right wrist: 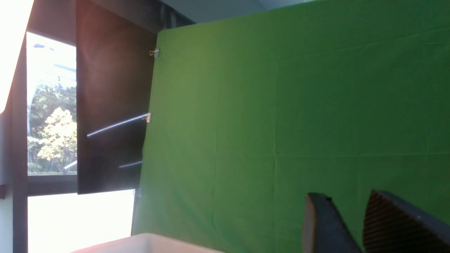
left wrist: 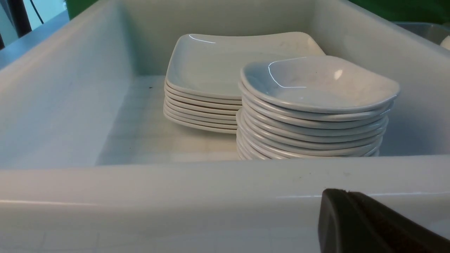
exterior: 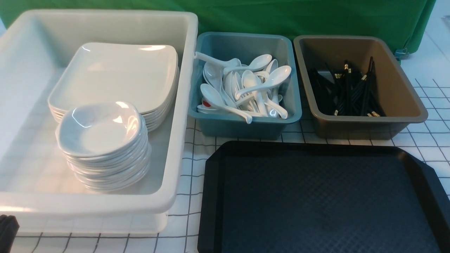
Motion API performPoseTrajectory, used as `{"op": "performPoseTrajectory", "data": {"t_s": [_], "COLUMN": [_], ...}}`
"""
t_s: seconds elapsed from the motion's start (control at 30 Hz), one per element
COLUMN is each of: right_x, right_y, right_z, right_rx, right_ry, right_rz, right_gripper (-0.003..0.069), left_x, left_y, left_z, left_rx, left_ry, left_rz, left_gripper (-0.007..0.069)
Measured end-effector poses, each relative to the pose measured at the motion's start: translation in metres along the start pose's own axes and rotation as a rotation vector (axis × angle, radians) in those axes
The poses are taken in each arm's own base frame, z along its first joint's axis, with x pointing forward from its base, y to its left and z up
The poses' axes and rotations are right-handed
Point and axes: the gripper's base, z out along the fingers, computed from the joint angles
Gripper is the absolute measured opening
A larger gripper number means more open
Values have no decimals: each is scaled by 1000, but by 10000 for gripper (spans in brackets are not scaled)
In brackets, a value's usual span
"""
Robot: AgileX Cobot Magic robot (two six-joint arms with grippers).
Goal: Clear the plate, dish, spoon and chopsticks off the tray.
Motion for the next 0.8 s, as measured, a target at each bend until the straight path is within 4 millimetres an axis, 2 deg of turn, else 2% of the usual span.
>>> {"op": "performPoseTrajectory", "data": {"t_s": [0.57,0.8], "right_x": [2,23], "right_y": [0,1], "right_z": [0,0], "right_rx": [-2,8], "right_ry": [-1,58], "right_rz": [20,114], "right_gripper": [239,239], "left_x": [0,0], "left_y": [0,0], "left_z": [0,0], "left_rx": [1,1], "left_ry": [0,0], "left_rz": [1,1], "left_gripper": [4,4]}}
